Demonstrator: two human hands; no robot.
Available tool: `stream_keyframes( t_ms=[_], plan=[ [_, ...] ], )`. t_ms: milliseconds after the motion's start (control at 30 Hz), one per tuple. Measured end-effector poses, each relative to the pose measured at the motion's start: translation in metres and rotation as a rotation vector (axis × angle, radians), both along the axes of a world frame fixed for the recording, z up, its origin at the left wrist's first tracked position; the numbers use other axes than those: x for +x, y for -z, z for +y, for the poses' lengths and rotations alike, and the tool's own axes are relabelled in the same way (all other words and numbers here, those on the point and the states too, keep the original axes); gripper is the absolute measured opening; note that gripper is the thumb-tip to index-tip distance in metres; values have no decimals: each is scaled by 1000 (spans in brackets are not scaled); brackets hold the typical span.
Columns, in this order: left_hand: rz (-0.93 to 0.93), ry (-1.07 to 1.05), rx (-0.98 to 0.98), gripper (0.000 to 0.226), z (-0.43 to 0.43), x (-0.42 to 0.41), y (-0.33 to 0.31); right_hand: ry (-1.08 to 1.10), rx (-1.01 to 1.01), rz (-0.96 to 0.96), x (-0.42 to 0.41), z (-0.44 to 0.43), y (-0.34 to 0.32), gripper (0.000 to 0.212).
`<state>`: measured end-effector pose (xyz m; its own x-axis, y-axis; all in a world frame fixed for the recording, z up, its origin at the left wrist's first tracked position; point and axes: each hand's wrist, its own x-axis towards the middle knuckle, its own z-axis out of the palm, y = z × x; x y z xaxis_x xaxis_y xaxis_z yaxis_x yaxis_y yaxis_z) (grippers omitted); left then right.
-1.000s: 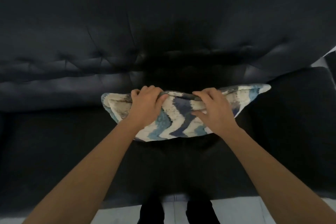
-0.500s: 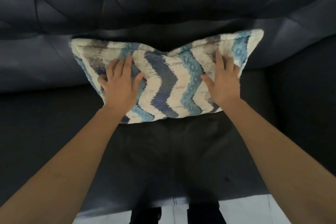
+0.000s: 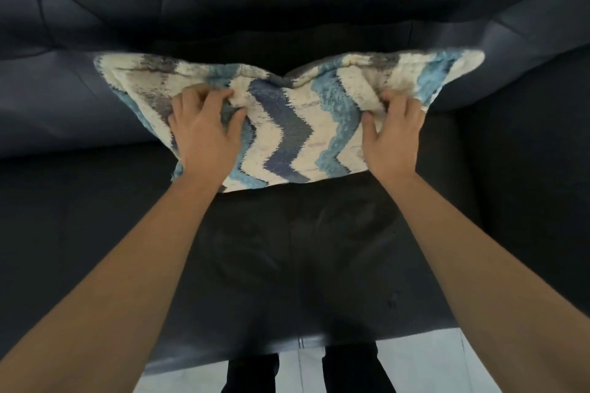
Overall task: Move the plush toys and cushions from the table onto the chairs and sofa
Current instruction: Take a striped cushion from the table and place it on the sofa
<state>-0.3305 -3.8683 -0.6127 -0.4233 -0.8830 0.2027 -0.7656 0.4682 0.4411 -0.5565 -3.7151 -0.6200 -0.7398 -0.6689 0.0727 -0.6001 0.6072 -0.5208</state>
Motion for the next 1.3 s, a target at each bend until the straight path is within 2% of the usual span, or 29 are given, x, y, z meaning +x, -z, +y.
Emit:
stream_keyframes(
  t_ms=[100, 167, 233, 333, 433, 533, 667, 767, 867, 900, 967, 1033, 1133, 1200, 1300],
  plan=[
    [17, 7, -67, 59, 28, 14, 4, -59, 37, 153, 32, 16, 7, 63],
    [14, -31, -121, 67, 53, 27, 8, -179, 45, 282, 50, 25, 8, 69],
    [-106, -18, -132, 67, 63, 39, 20, -333, 48, 376, 63, 19, 13, 68],
    [-276, 47, -25, 71, 31, 40, 42, -598, 71, 537, 57, -24, 29, 68],
    [-351, 76, 25, 75, -5, 22, 59, -770, 219, 621, 18, -69, 42, 79],
    [-373, 32, 7, 74, -12, 9, 66, -726, 218, 640, 0, -83, 48, 84],
    [-382, 45, -10, 75, 0, 26, 73, -443, -64, 578, 34, -23, 58, 83],
    [-397, 62, -49, 76, -7, 27, 78, -349, 64, 565, 22, 4, 77, 97],
    [-417, 19, -98, 76, -7, 16, 79, -329, 285, 550, 9, -25, 87, 102],
    [-381, -14, -107, 77, -4, 14, 79, -329, 304, 544, 9, -32, 87, 103],
    [-201, -112, -117, 81, 14, 18, 77, -290, 216, 551, 17, -27, 87, 100],
    [46, -257, -76, 89, 42, 25, 80, -183, 69, 469, 35, 2, 89, 97],
    [279, -437, 317, 110, 84, 27, 93, 62, -13, 95, 70, 49, 100, 109],
    [335, -447, 545, 121, 90, 24, 109, 142, -23, -122, 72, 52, 114, 122],
    [341, -327, 652, 128, 70, 18, 123, 89, 19, -386, 51, 19, 134, 136]
  ],
)
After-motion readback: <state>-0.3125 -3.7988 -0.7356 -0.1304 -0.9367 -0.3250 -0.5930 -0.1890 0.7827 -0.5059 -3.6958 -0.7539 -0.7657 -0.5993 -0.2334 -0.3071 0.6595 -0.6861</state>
